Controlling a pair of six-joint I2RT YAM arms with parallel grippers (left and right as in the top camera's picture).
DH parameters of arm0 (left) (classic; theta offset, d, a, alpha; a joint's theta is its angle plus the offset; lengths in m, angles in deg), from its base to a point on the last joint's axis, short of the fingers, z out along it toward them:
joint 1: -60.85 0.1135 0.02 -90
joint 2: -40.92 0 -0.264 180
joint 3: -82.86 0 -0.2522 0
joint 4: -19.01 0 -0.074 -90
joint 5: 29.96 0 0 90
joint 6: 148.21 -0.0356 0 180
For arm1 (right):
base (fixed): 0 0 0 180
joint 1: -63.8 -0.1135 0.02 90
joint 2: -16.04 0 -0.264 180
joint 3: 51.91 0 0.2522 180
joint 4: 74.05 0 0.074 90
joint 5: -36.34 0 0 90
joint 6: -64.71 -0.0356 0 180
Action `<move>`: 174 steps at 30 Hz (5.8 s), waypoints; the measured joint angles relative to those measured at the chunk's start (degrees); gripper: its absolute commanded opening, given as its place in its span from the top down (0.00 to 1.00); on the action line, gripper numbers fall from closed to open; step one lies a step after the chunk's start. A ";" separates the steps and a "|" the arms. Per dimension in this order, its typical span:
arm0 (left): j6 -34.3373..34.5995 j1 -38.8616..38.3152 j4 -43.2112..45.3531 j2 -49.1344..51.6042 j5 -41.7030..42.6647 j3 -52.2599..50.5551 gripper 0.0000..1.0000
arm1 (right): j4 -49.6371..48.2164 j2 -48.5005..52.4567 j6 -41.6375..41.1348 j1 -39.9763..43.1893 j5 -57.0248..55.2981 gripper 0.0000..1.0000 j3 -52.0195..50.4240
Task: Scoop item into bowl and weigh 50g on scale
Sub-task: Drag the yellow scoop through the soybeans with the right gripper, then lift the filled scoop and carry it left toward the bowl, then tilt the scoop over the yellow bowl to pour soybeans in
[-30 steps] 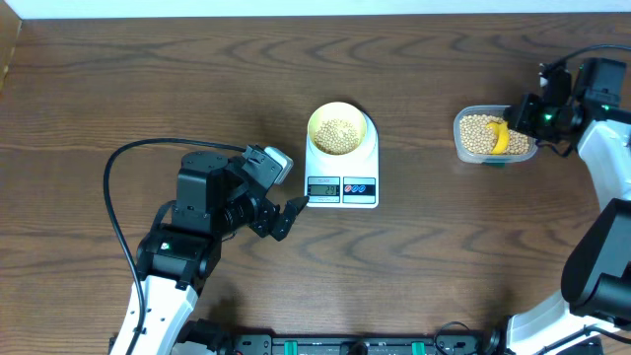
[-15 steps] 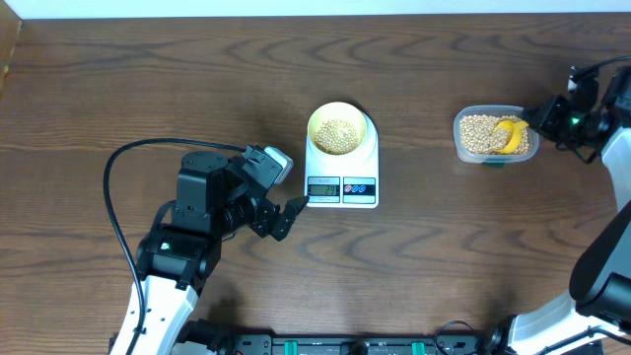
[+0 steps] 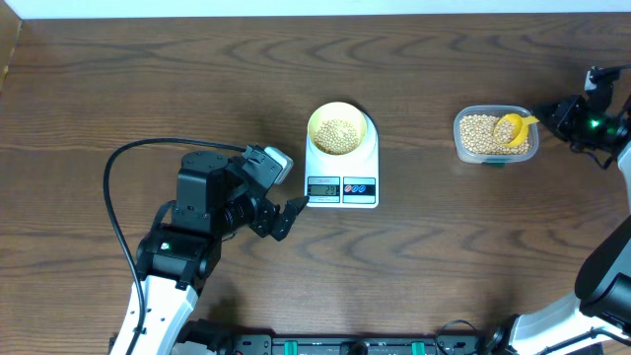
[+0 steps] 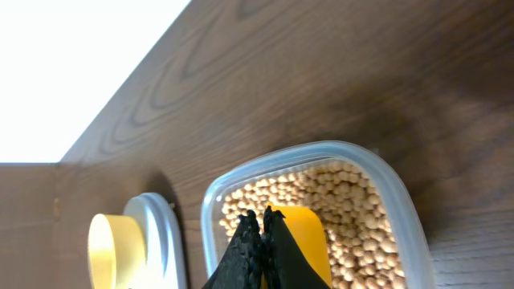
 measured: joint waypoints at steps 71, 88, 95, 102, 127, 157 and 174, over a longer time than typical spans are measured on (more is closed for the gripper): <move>0.00 0.00 0.00 0.00 0.00 0.00 0.02 | -21.33 0.00 -34.73 -20.52 16.37 0.99 -0.24; 0.00 0.00 0.00 0.00 0.00 0.00 0.02 | -22.10 0.00 -33.97 -29.44 10.56 0.99 -0.24; 0.00 0.00 0.00 0.00 0.00 0.00 0.02 | -22.73 0.00 -33.92 -30.51 9.53 0.99 -0.24; 0.00 0.00 0.00 0.00 0.00 0.00 0.02 | -26.27 0.00 -33.46 -31.17 7.19 0.99 -0.24; 0.00 0.00 0.00 0.00 0.00 0.00 0.02 | -27.93 0.00 -25.86 -38.53 -1.25 0.99 -0.24; 0.00 0.00 0.00 0.00 0.00 0.00 0.02 | -27.87 0.00 23.98 -46.88 -8.33 0.99 -0.24; 0.00 0.00 0.00 0.00 0.00 0.00 0.02 | -26.34 0.00 35.98 -47.60 -4.68 0.99 -0.24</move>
